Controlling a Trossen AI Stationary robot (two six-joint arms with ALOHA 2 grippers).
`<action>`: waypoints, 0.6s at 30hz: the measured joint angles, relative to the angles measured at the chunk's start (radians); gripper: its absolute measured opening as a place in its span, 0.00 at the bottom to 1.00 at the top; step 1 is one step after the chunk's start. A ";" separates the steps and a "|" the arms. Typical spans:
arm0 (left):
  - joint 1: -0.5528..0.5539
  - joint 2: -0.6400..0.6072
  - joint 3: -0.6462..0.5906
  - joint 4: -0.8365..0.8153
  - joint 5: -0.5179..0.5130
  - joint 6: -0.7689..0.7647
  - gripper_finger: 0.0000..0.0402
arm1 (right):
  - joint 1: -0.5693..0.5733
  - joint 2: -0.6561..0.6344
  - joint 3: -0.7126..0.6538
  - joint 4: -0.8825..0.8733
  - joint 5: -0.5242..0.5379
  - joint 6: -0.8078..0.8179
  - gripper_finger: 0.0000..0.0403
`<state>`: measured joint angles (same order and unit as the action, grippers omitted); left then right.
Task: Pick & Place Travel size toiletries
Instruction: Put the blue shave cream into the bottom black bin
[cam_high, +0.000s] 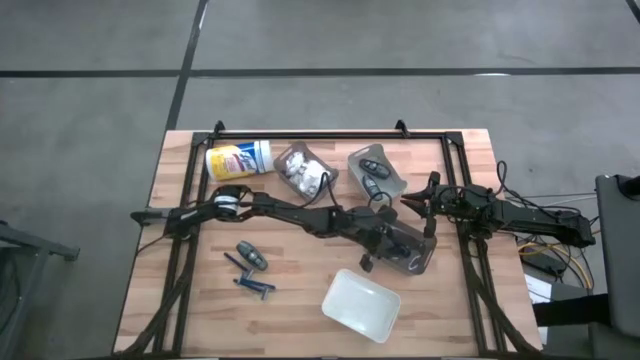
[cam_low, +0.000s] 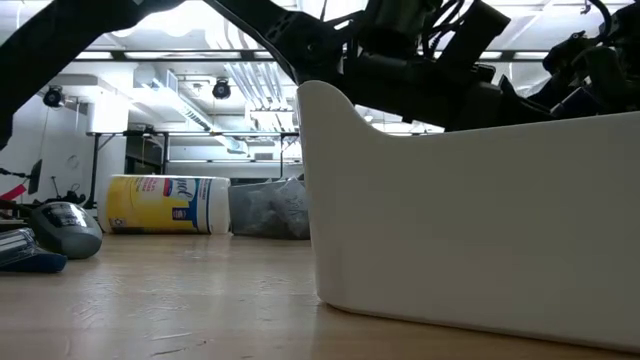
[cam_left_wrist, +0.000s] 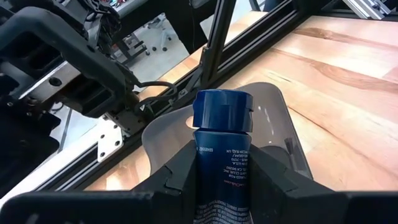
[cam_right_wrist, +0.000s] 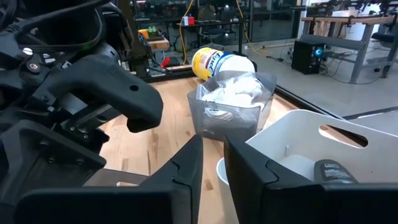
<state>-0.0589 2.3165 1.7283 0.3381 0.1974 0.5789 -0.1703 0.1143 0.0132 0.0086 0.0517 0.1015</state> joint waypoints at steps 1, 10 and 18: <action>0.000 0.000 0.000 -0.001 0.000 0.000 0.27 | 0.000 0.000 0.000 0.000 0.000 -0.001 0.14; 0.001 0.000 0.000 -0.005 0.000 -0.002 0.30 | 0.000 0.000 0.000 0.000 0.000 -0.004 0.09; 0.003 0.000 0.000 -0.001 -0.002 -0.005 0.48 | 0.000 0.000 0.000 0.000 0.000 -0.004 0.13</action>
<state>-0.0559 2.3165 1.7279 0.3375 0.1956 0.5739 -0.1703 0.1143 0.0132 0.0086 0.0517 0.0975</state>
